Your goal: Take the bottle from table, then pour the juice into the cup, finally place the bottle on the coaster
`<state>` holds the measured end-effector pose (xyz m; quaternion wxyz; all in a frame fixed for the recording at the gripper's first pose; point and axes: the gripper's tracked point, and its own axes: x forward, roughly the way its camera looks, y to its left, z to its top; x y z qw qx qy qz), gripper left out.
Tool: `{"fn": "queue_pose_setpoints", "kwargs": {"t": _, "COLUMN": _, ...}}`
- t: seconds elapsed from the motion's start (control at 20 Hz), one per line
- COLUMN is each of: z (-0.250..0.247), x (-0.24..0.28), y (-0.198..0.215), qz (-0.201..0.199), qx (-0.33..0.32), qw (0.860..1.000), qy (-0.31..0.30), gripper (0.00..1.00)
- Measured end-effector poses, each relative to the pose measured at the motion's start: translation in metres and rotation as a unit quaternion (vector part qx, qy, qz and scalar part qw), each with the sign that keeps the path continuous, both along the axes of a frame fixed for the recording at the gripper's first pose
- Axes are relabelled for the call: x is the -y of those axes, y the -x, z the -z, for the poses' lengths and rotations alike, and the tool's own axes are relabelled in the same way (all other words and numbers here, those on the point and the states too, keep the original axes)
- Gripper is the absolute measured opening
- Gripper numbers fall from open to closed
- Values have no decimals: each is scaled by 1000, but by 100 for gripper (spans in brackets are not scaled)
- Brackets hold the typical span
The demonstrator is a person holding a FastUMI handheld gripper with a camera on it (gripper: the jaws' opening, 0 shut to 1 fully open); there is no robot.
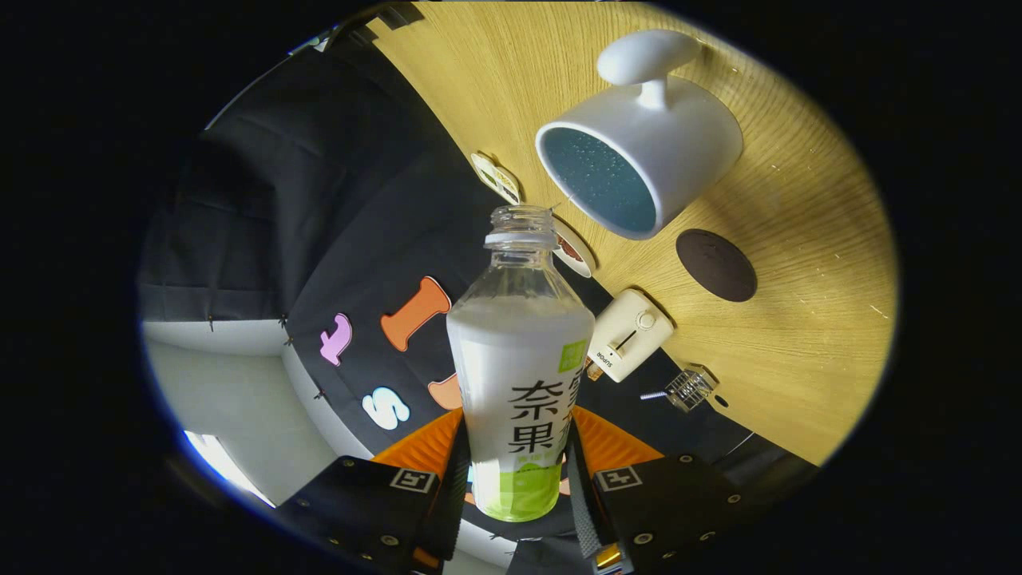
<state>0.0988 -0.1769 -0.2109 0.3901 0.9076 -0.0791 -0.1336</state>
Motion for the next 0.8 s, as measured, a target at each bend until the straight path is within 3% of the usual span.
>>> {"fn": "queue_pose_setpoints", "kwargs": {"t": 0.2, "z": 26, "x": -13, "y": 5, "qz": -38, "qx": -48, "qw": 996, "qy": 61, "gripper": 58}}
{"fn": "queue_pose_setpoints", "kwargs": {"t": 0.35, "z": 39, "x": -25, "y": 10, "qz": -86, "qx": -85, "qw": 980, "qy": 159, "gripper": 58}}
{"fn": "queue_pose_setpoints", "kwargs": {"t": 0.5, "z": 51, "x": -34, "y": 10, "qz": -138, "qx": -124, "qw": 943, "qy": 275, "gripper": 58}}
{"fn": "queue_pose_setpoints", "kwargs": {"t": 0.65, "z": 36, "x": -36, "y": 4, "qz": -141, "qx": -127, "qw": 919, "qy": 347, "gripper": 58}}
{"fn": "queue_pose_setpoints", "kwargs": {"t": 0.8, "z": 28, "x": -47, "y": -3, "qz": -169, "qx": -140, "qw": 872, "qy": 439, "gripper": 58}}
